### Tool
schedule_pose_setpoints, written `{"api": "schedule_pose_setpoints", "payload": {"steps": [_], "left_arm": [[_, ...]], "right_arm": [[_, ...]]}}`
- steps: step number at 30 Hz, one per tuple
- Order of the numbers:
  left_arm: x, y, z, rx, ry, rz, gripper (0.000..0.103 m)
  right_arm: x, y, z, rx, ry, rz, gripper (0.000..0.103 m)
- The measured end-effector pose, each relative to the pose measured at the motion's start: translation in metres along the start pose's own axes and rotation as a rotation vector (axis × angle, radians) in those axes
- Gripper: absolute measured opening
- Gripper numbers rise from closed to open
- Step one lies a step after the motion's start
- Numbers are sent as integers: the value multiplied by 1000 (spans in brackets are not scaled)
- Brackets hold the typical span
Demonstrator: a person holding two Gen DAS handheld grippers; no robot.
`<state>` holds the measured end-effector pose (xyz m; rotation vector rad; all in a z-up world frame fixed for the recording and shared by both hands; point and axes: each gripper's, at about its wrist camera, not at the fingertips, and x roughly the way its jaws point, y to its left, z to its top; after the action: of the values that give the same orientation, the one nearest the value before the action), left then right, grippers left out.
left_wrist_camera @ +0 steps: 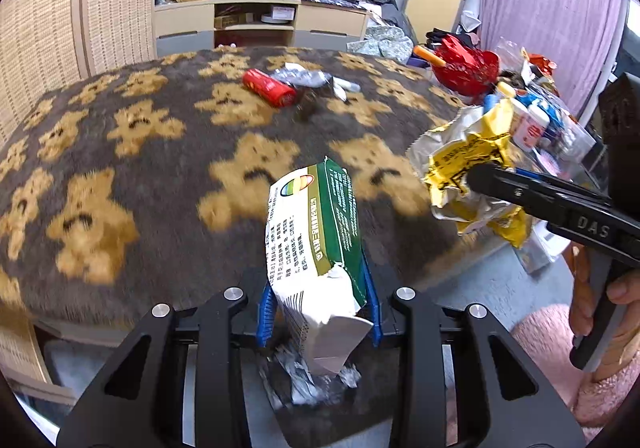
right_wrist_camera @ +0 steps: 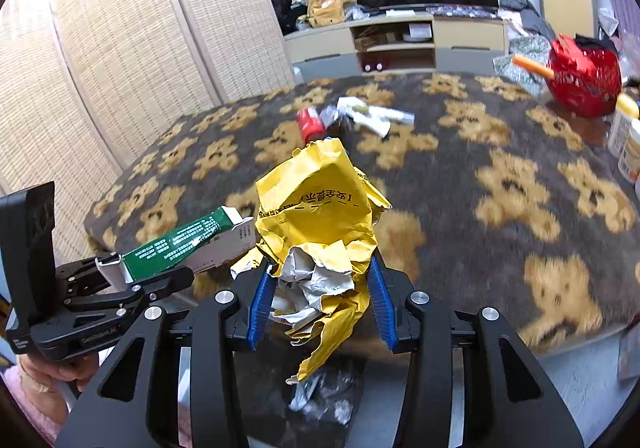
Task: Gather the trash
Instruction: 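Carry the box and yellow wrapper down into the black bin and open both tools, then raise both tools back over the table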
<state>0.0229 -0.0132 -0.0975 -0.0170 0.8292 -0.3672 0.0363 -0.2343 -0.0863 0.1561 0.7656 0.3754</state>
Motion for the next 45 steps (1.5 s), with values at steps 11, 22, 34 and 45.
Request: {"api": "schedule_pose_setpoints", "payload": {"steps": [11, 22, 34, 45], "left_arm": [[-24, -18, -61, -49, 65, -55, 33], [13, -18, -111, -100, 222, -46, 33], [64, 1, -141, -162, 343, -5, 34], [71, 5, -142, -180, 371, -4, 46]], "right_arm": [[-14, 6, -55, 34, 89, 29, 45], [18, 11, -107, 94, 229, 13, 45], [77, -3, -132, 213, 330, -4, 45], [90, 1, -132, 234, 358, 15, 69]]}}
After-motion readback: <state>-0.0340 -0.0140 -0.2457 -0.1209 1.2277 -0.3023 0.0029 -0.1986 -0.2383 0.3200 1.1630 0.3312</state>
